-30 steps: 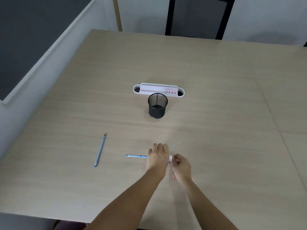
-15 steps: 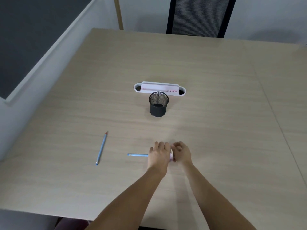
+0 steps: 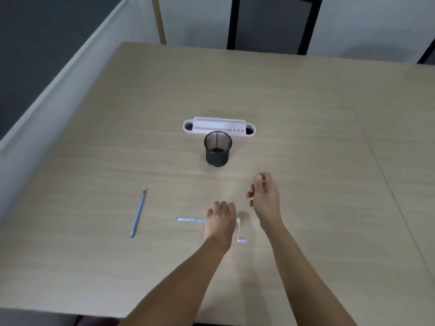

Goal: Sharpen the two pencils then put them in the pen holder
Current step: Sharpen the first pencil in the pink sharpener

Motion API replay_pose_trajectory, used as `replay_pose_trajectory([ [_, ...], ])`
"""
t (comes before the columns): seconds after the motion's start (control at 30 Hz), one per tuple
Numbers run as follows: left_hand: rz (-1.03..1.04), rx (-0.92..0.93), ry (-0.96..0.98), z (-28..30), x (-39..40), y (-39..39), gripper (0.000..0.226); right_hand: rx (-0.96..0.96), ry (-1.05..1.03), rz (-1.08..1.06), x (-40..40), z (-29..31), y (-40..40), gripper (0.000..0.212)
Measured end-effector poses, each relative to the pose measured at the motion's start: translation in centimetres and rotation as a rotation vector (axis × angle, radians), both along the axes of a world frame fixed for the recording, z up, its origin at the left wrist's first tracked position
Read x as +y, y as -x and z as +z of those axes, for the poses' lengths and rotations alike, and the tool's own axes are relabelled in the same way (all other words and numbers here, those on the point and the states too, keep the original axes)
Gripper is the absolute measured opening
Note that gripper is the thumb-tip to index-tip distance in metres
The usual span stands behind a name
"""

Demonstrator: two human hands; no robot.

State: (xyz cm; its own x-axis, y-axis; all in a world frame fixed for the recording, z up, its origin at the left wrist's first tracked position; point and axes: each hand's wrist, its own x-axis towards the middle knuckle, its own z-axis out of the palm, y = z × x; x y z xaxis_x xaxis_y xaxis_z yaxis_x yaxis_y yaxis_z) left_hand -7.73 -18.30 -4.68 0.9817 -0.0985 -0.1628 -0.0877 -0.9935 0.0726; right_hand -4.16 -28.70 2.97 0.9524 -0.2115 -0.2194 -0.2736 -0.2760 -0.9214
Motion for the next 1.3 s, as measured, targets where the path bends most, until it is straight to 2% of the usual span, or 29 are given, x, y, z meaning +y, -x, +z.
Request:
replay_pose_trajectory([
  [0.03,0.012,-0.029,-0.023,0.1,0.0,-0.2,0.049,0.027,0.058,0.033,-0.3,-1.1,-0.9,0.023],
  [0.13,0.006,-0.075,-0.011,0.5,-0.3,-0.4,0.040,0.321,0.339,0.294,-1.8,-5.4,1.5,0.031],
  [0.2,0.012,-0.070,-0.029,0.7,-0.2,-0.4,0.038,0.424,0.331,0.430,-2.2,-7.1,4.7,0.035],
  [0.3,0.005,-0.090,-0.034,0.4,-0.1,-0.4,0.042,0.354,0.261,0.467,-1.9,-6.8,7.7,0.029],
  [0.37,0.000,-0.071,-0.034,0.1,-0.2,-0.4,0.041,0.292,0.277,0.488,-2.1,-6.4,7.6,0.032],
  [0.5,-0.024,-0.064,-0.035,-0.3,-0.3,-0.5,0.044,0.214,0.219,0.382,-2.0,-5.3,5.0,0.038],
  [0.63,-0.014,-0.082,-0.049,0.1,-0.1,-0.4,0.049,0.219,0.218,0.235,-0.9,-7.0,0.6,0.035],
  [0.7,-0.004,-0.083,-0.043,0.0,0.0,-0.3,0.049,0.292,0.221,0.188,-0.6,-8.5,-0.9,0.020],
  [0.73,0.007,-0.080,-0.051,0.1,0.0,-0.3,0.050,0.325,0.246,0.180,-0.4,-9.1,-1.0,0.014],
  [0.8,0.019,-0.078,-0.060,0.3,-0.2,-0.5,0.051,0.313,0.295,0.167,-0.1,-10.0,0.0,0.016],
  [0.87,0.017,-0.047,-0.052,0.4,-0.4,-0.5,0.047,0.267,0.325,0.172,0.0,-10.2,2.5,0.023],
  [0.93,0.029,-0.009,-0.028,0.1,-0.5,-0.7,0.041,0.206,0.425,0.301,0.3,-10.8,5.7,0.022],
  [0.97,0.031,0.005,0.012,-0.2,-0.5,-0.9,0.041,0.162,0.431,0.354,0.5,-11.0,7.5,0.017],
  [1.03,0.053,0.029,0.042,-0.8,-0.4,-1.1,0.041,0.096,0.364,0.357,0.7,-11.0,10.0,0.024],
  [1.1,0.043,-0.001,0.005,0.0,-0.4,-0.9,0.033,0.101,0.240,0.165,0.3,-10.6,9.3,0.033],
  [1.17,0.017,-0.108,-0.020,0.3,-0.2,-0.7,0.013,0.101,0.200,0.056,-0.4,-10.2,6.8,0.035],
  [1.3,-0.019,-0.156,-0.022,0.9,0.0,-0.5,0.018,0.084,0.337,0.231,-1.2,-10.6,2.8,0.022],
])
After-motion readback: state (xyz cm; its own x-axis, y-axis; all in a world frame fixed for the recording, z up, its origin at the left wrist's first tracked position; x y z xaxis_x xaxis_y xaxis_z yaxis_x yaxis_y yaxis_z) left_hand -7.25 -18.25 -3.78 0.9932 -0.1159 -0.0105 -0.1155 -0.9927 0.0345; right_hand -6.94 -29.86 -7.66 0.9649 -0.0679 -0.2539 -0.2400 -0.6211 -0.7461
